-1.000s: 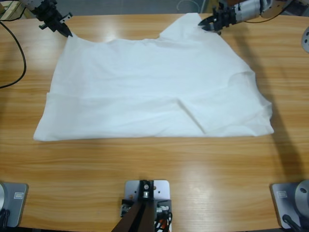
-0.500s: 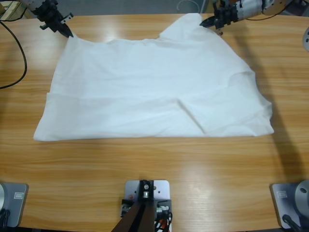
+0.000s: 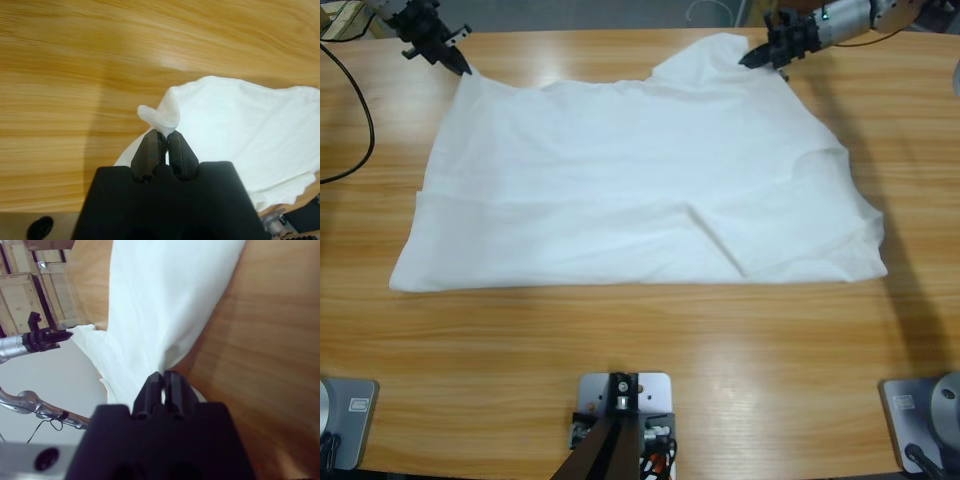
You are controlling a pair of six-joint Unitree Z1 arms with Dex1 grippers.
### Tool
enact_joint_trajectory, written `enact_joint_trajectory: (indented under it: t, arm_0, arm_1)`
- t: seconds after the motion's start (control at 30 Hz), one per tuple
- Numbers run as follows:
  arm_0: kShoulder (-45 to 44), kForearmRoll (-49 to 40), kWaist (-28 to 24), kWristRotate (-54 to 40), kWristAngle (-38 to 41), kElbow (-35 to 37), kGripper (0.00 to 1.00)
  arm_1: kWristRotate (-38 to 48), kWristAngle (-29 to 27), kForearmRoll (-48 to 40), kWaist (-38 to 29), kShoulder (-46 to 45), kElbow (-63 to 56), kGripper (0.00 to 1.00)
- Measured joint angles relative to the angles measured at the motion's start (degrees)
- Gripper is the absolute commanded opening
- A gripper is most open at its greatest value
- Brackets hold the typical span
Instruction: Fold clothes
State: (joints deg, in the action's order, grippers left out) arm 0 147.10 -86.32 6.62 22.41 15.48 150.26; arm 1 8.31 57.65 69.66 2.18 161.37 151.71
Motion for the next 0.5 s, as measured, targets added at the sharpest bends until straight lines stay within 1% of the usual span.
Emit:
enact_joint_trajectory:
  t: [0.5]
  arm_0:
    - [-4.70,0.00,0.86,0.00,0.00,0.00,0.000]
  arm_1:
    - [-0.03,0.00,2.04,0.03,-5.95,-0.17,0.000]
